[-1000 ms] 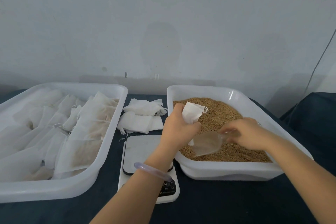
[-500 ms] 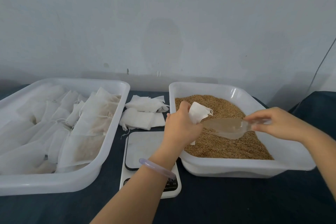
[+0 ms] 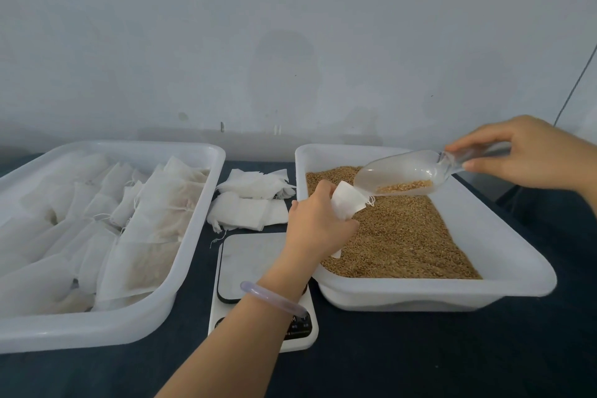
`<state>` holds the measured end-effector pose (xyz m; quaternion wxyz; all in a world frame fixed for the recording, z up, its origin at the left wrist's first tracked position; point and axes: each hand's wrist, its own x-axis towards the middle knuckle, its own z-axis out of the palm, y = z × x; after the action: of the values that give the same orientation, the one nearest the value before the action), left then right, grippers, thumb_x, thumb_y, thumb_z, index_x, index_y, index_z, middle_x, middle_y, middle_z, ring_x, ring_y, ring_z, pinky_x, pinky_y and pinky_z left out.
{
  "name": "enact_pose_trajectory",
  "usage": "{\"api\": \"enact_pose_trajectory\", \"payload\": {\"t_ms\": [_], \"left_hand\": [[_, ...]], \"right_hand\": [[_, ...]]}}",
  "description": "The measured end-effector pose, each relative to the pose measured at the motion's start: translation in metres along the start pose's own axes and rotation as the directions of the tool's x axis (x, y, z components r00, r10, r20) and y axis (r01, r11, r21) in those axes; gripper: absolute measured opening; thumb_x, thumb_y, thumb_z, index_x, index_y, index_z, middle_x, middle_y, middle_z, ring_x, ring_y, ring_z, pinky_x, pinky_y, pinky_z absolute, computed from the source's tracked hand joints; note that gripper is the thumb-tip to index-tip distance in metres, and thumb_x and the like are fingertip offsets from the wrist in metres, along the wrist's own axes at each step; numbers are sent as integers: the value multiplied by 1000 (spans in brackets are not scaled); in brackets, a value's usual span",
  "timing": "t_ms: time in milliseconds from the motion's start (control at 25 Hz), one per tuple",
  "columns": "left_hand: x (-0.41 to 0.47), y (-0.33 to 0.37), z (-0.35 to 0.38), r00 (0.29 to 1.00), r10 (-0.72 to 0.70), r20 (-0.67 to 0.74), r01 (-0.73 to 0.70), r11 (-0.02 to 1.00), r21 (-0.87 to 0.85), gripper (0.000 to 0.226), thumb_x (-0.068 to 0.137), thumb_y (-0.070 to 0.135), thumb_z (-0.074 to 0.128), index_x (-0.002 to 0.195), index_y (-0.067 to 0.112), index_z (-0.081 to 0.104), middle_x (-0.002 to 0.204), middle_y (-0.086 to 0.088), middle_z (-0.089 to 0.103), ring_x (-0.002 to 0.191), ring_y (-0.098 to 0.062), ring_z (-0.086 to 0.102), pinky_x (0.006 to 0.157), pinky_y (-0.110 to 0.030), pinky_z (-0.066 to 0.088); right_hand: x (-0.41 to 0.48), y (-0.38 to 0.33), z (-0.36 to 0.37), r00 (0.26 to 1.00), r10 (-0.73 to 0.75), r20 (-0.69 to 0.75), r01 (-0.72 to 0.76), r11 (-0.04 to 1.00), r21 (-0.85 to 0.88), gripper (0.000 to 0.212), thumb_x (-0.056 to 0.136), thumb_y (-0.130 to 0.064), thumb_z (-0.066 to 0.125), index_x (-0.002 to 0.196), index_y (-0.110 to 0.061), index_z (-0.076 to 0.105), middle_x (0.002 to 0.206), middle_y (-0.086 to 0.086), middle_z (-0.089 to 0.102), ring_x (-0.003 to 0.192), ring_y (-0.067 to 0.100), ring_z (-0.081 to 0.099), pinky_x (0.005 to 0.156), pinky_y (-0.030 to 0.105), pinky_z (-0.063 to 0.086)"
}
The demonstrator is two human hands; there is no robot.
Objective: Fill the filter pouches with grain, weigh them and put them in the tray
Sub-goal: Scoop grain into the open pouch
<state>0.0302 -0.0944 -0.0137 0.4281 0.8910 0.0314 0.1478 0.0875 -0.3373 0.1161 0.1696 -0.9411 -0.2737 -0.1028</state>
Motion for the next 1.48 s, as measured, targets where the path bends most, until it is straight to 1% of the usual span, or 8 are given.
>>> {"api": "enact_pose_trajectory", "payload": {"t_ms": [160,360,840,1000,1160,1280,1400,1480], "left_hand": [[0,-1,0,1000,8,7,-8,1000,-7,40,75,23,68,108,23,46,75,13,57,85,-21,62,102,-52,39],[1,0,1,1000,12,8,-13,1000,18,39,74,23,67,107,24,46,74,14,55,86,-22,61,102,-52,38],[2,-2,2,1000,7,-2,-7,1000,-11,41,74,25,68,108,25,45,75,17,54,84,-20,60,102,-49,39],[2,-2,2,1000,3,5,-2,1000,-11,41,75,25,68,109,24,46,77,14,57,85,-20,61,102,-50,39],[1,-2,2,1000,10,8,-10,1000,20,43,75,26,67,112,24,46,86,7,63,89,-22,61,102,-49,39],[0,-1,1,1000,8,6,-8,1000,21,43,75,26,67,113,23,46,88,6,64,89,-22,61,102,-49,39],[-2,0,0,1000,6,3,-6,1000,11,41,75,25,67,111,23,46,80,9,60,87,-21,60,102,-49,39],[-2,1,-1,1000,7,-1,-7,1000,-6,41,75,26,67,109,23,46,76,12,56,87,-21,61,102,-49,39]], "right_hand": [[2,-7,-3,997,-69,-33,61,980,-192,30,81,-23,69,98,-46,62,106,-17,66,109,11,55,110,38,18],[4,-10,-4,996,-70,-54,54,966,-255,31,82,-26,67,95,-53,57,105,-23,62,108,9,51,111,36,10],[-1,-2,3,999,-21,-33,19,998,-58,38,79,-17,72,91,-52,62,100,-23,65,102,3,56,107,38,33],[-1,-3,5,994,-73,-86,62,990,-129,37,80,-19,71,92,-52,60,102,-22,63,92,-9,49,105,32,22],[1,-10,4,990,-108,-94,84,970,-229,31,81,-20,68,100,-45,63,105,-20,59,106,8,50,111,34,5],[2,-14,4,984,-126,-123,88,956,-279,29,81,-20,69,104,-38,67,107,-16,61,111,13,51,111,33,5],[3,-13,6,984,-125,-126,84,953,-290,30,81,-21,68,103,-41,65,105,-20,58,105,6,47,111,34,6],[2,-6,6,991,-77,-114,52,976,-210,32,79,-21,69,97,-47,63,101,-23,59,101,3,48,109,37,17]]}}
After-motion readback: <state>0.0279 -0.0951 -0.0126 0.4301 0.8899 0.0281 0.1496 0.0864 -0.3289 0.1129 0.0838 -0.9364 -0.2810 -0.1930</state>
